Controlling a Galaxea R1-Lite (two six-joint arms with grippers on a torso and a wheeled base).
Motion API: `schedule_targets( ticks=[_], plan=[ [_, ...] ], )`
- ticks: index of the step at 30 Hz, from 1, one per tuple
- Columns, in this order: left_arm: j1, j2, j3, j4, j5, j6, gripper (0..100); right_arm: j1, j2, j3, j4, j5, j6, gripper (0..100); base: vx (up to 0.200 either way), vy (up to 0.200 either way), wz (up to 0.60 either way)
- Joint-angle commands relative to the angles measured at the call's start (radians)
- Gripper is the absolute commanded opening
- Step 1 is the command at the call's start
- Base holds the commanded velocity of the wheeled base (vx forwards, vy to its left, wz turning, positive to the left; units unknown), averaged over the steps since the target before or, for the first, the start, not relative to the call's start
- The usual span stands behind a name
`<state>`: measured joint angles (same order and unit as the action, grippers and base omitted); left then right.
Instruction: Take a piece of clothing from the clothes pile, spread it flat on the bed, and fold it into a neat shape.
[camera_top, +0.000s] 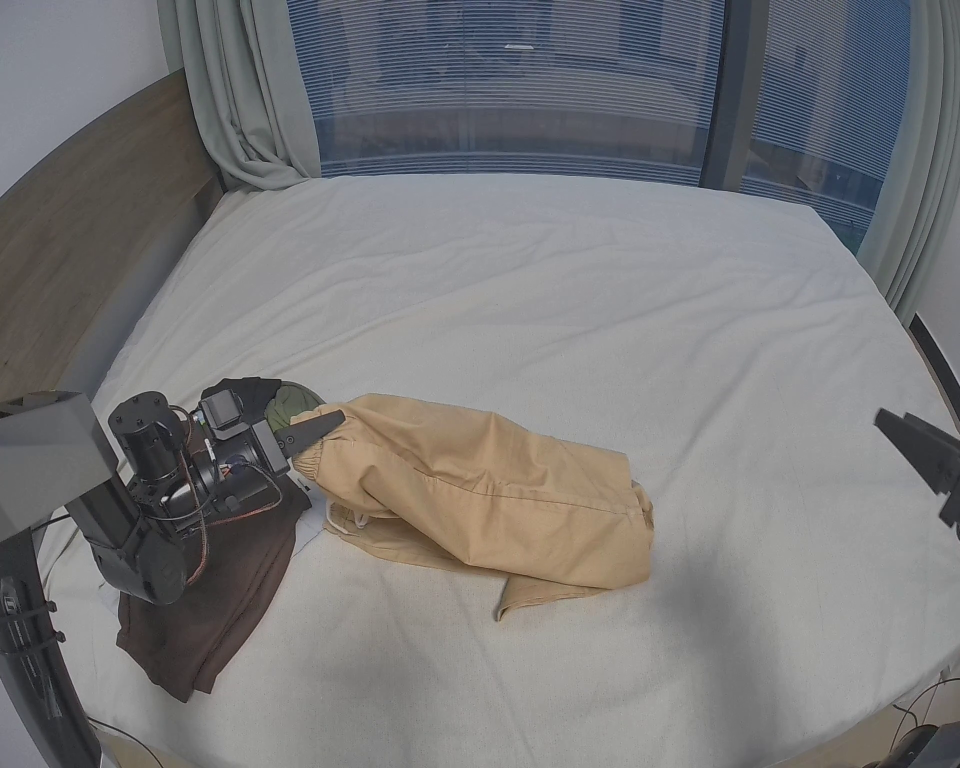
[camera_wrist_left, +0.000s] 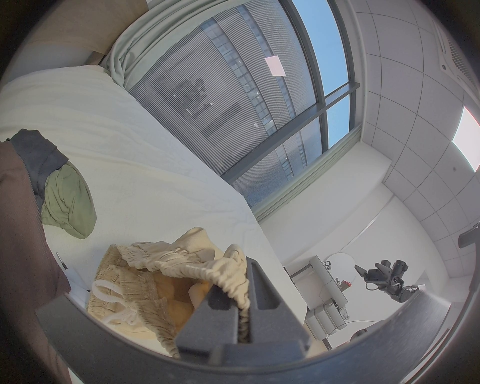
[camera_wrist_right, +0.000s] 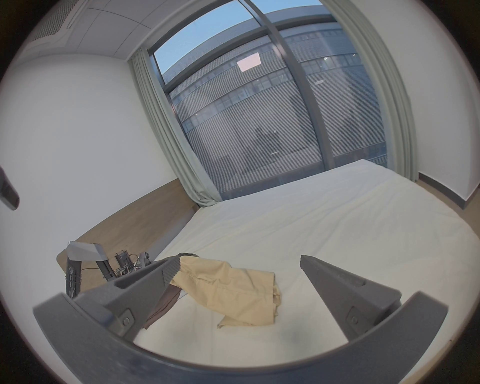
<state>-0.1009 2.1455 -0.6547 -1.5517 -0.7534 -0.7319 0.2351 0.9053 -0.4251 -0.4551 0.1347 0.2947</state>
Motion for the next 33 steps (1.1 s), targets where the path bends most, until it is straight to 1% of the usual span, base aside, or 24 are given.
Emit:
schedule_targets(
  ticks=[1, 3, 6, 11, 14, 16, 17, 19, 25, 27, 30, 33],
  plan=[
    [0.0, -0.003, 0.001, -0.001, 0.002, 0.002, 0, 0.079, 0.27, -0.069, -0.105, 0.005, 0.008, 100, 0.0, 0.0, 0.0],
    [0.0, -0.003, 0.001, -0.001, 0.002, 0.002, 0, 0.101, 0.307, -0.095, -0.12, 0.005, 0.008, 100, 0.0, 0.0, 0.0],
    [0.0, -0.003, 0.003, -0.001, 0.002, 0.002, 0, 0.11, 0.354, -0.135, -0.132, 0.006, 0.008, 100, 0.0, 0.0, 0.0],
    [0.0, -0.001, 0.001, -0.001, 0.002, 0.002, 0, 0.11, 0.423, -0.123, -0.162, 0.022, 0.02, 100, 0.0, 0.0, 0.0],
    [0.001, -0.003, 0.0, -0.001, 0.002, 0.002, 0, 0.102, 0.498, -0.093, -0.243, 0.048, 0.023, 100, 0.0, 0.0, 0.0],
    [0.0, -0.003, 0.003, -0.001, 0.002, 0.002, 0, 0.102, 0.532, -0.084, -0.3, 0.059, 0.041, 100, 0.0, 0.0, 0.0],
    [0.0, -0.001, 0.003, -0.001, 0.003, 0.003, 0, 0.104, 0.558, -0.081, -0.326, 0.062, 0.064, 100, 0.0, 0.0, 0.0],
    [0.0, 0.004, 0.003, -0.001, 0.003, 0.003, 0, 0.107, 0.589, -0.075, -0.35, 0.062, 0.092, 100, 0.0, 0.0, 0.0],
    [0.0, 0.007, 0.001, -0.001, 0.003, 0.002, 0, 0.102, 0.655, -0.067, -0.382, 0.065, 0.107, 100, 0.0, 0.0, 0.0],
    [0.001, 0.007, 0.003, -0.001, 0.003, 0.002, 0, 0.098, 0.665, -0.066, -0.393, 0.077, 0.112, 100, 0.0, 0.0, 0.0],
    [0.003, 0.008, 0.003, -0.001, 0.003, 0.002, 0, 0.096, 0.672, -0.058, -0.396, 0.1, 0.143, 100, 0.0, 0.0, 0.0],
    [0.003, 0.005, 0.004, -0.001, 0.003, 0.002, 0, 0.101, 0.693, -0.06, -0.396, 0.105, 0.158, 100, 0.0, 0.0, 0.0]
  ],
)
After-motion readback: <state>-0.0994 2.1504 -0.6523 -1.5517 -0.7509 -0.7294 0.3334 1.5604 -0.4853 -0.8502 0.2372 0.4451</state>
